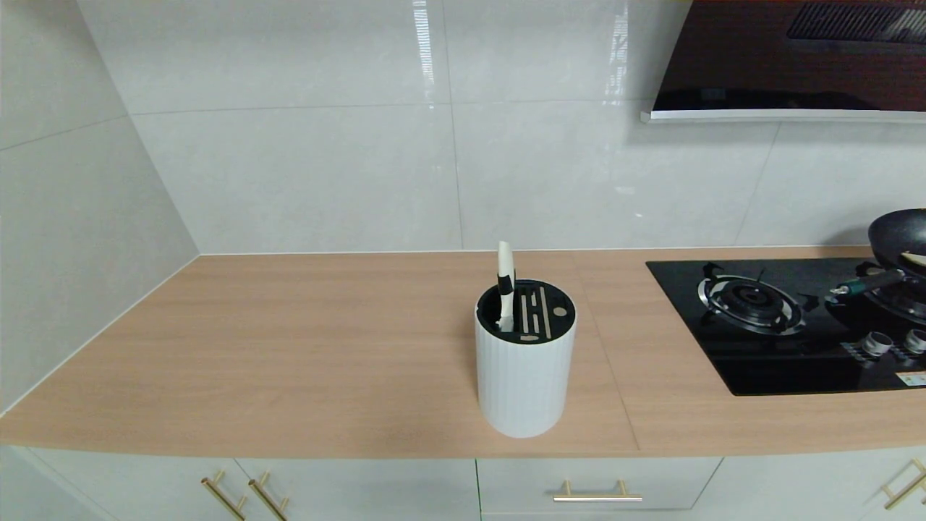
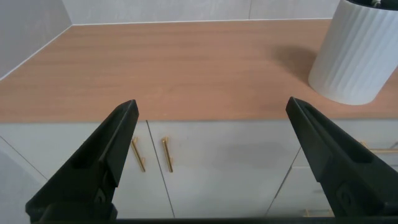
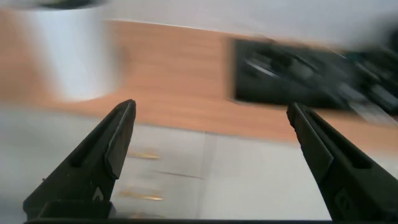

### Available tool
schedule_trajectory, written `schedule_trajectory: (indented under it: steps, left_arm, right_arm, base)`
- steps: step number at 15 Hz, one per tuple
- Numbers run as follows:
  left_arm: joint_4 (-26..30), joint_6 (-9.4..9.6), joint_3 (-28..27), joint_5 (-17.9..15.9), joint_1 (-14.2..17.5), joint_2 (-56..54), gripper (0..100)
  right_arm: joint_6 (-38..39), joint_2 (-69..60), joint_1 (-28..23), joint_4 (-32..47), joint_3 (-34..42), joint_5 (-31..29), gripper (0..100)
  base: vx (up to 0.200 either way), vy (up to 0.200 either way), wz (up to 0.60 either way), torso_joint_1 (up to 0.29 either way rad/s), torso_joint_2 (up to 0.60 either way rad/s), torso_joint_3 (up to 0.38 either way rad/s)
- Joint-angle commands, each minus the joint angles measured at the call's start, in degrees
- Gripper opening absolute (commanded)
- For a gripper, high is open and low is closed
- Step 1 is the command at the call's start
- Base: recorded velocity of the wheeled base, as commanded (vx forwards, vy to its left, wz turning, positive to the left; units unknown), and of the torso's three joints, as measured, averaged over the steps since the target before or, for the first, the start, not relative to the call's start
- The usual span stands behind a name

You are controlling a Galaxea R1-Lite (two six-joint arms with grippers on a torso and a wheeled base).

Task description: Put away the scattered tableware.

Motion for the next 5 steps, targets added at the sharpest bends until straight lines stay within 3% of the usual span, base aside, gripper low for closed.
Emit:
schedule_trajectory:
  steps: [1,3,5]
  left_arm:
    - [0.0,-0.01,0.0,0.0,-0.1,0.1,100]
    - [0.0,-0.01,0.0,0.0,0.0,0.1,100]
    - [0.0,-0.01,0.0,0.0,0.0,0.1,100]
  right_arm:
    - [-1.9,0.2,0.0,0.4,0.0,0.1,100]
    - [-3.0,0.1,0.0,0.4,0.1,4.1,100]
    - [-3.0,0.1,0.0,0.4,0.1,4.5,100]
  base:
    - [0.0,0.0,0.0,0.0,0.0,0.0]
    - [0.0,0.0,0.0,0.0,0.0,0.0]
    - [0.0,0.0,0.0,0.0,0.0,0.0]
